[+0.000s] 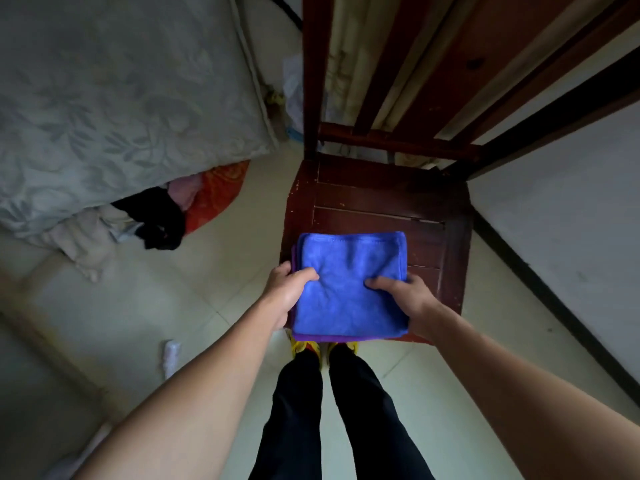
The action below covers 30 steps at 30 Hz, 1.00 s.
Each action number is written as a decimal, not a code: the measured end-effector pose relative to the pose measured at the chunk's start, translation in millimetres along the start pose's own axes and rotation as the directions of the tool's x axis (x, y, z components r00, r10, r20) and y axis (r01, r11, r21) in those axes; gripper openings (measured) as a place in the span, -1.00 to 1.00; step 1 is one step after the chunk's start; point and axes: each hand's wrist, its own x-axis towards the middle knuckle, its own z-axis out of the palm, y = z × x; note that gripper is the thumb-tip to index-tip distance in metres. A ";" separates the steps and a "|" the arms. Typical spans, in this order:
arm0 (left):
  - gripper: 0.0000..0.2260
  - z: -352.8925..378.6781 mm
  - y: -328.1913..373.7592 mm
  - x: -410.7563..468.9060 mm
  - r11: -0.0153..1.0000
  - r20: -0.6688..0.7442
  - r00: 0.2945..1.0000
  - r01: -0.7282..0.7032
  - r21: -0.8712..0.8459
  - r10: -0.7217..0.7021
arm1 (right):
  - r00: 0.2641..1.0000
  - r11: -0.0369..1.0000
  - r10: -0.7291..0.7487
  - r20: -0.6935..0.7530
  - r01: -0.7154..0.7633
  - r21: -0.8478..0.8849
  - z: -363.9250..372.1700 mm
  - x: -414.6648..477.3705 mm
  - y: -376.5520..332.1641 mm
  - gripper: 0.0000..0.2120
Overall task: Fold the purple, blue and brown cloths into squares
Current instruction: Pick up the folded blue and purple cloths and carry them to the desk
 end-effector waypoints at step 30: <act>-0.67 -23.5 -395.5 -518.9 0.664 -0.816 0.364 -0.474 -0.578 -0.449 | 0.290 -0.303 0.039 0.956 0.915 -0.266 154.5 -453.5 211.7 -0.60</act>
